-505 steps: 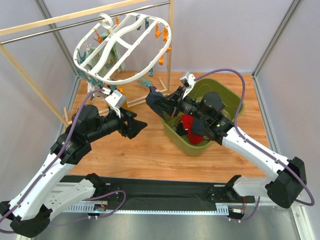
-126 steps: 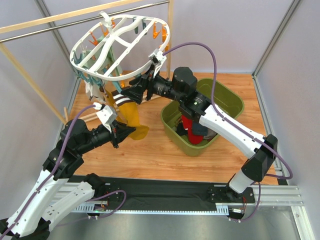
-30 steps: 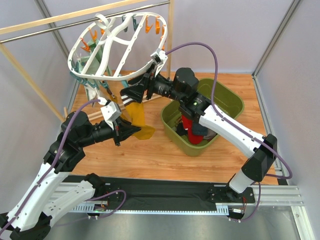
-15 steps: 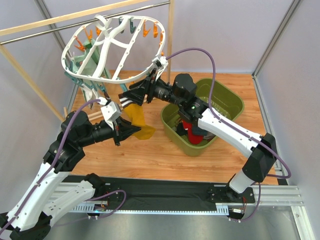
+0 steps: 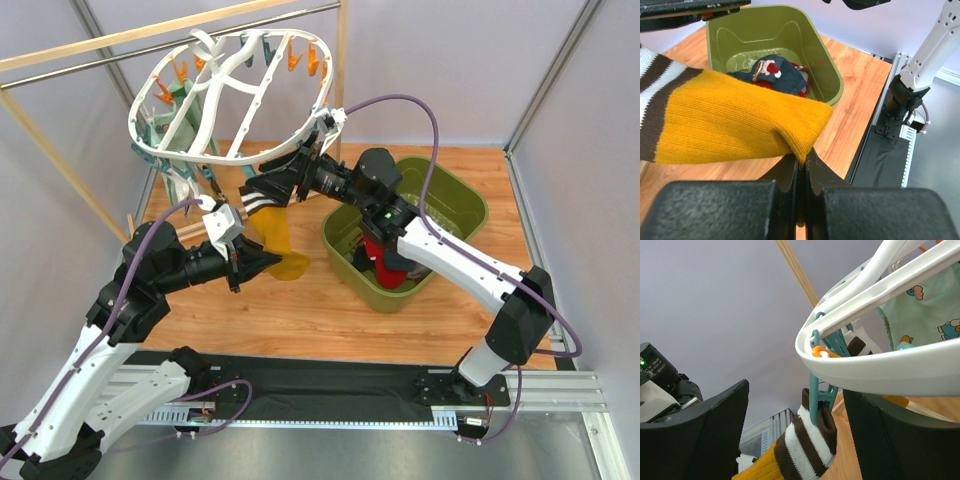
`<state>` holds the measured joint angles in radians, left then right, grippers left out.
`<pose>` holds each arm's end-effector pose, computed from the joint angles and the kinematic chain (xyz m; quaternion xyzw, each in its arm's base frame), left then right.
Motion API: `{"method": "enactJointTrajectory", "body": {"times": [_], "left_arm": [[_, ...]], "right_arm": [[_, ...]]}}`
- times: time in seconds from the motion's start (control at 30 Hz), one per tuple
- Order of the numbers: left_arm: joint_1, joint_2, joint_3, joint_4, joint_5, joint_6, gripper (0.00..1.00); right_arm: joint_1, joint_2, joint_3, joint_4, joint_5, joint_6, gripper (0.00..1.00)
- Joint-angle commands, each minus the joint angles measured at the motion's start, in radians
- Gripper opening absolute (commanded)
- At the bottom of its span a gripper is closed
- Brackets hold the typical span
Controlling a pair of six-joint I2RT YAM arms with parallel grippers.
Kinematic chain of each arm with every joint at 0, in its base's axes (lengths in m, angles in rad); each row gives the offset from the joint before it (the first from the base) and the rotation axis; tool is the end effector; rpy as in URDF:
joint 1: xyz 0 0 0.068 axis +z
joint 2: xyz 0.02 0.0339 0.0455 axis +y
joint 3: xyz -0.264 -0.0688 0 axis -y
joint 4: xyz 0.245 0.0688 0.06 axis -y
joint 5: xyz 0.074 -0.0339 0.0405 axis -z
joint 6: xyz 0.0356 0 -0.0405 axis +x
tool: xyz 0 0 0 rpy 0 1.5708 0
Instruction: Remove the socks clipped to the hanger
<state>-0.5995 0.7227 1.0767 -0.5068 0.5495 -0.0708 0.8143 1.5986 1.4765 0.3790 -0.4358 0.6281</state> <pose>0.1003 -0.0910 0.4134 0.3614 0.6590 -0.4006 0.5241 0.2503 0.2871 0.4341 -0.2259 0.5778 0.6096 0.4935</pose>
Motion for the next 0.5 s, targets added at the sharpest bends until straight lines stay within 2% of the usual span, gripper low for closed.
{"method": "enactJointTrajectory", "body": {"times": [0.0, 0.27, 0.47], "left_arm": [[0.001, -0.022, 0.029, 0.019, 0.023, 0.043, 0.0], [0.001, -0.029, 0.028, 0.01, -0.002, 0.094, 0.0], [0.001, -0.009, 0.037, -0.002, 0.003, 0.08, 0.0]], "right_arm": [[-0.012, -0.035, -0.022, 0.086, -0.015, 0.062, 0.77], [-0.021, -0.032, -0.071, 0.178, -0.04, 0.169, 0.74], [-0.021, -0.083, -0.094, 0.104, -0.083, 0.092, 0.7]]}}
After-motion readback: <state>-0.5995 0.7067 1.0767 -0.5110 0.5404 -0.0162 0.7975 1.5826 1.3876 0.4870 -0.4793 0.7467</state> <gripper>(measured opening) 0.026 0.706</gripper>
